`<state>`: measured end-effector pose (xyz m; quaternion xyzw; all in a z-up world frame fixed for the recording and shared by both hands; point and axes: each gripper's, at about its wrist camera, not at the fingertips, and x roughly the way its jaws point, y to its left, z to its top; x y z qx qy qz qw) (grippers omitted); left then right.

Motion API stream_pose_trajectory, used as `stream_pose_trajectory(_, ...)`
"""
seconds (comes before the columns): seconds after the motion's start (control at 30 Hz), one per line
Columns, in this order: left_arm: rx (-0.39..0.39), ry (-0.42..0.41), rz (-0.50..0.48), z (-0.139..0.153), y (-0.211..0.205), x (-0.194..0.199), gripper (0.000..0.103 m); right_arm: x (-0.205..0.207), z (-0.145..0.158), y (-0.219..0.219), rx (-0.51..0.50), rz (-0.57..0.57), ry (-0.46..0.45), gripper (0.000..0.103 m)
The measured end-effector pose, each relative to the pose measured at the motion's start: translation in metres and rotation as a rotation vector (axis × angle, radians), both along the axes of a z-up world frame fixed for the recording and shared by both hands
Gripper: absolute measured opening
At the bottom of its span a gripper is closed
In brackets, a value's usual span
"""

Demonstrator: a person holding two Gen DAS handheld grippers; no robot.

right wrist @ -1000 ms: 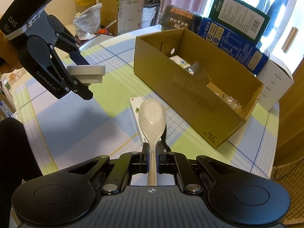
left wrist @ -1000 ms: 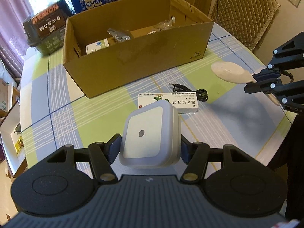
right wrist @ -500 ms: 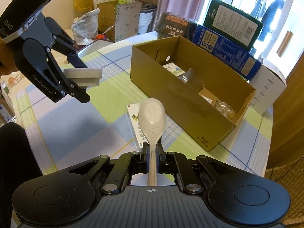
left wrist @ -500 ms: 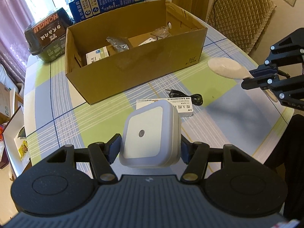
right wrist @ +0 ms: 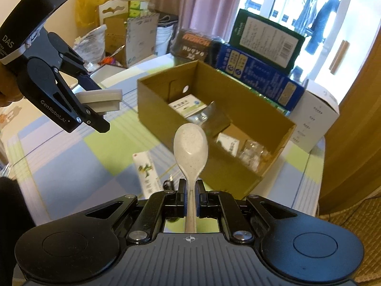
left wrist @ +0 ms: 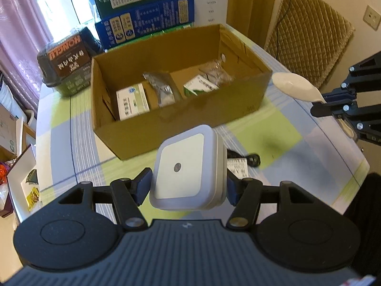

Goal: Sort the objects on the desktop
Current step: 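Carry the plug adapter and spoon over the cardboard box with both tools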

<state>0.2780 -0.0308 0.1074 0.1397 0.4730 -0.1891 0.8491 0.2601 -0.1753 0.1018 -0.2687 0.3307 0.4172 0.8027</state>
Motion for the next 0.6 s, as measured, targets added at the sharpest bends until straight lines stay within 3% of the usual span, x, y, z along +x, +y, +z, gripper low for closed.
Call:
stream_pose_trajectory(0.23,0.003,-0.015,0.016,0.011,0.0,0.024,0.057,0.025,0.009,0.004,0.014,-0.032,0.01,0.003)
stream_pose_trajectory(0.6,0.005,-0.01,0.021,0.004,-0.004,0.048,0.057,0.052,0.009,0.013,0.016,-0.042,0.017,0.003)
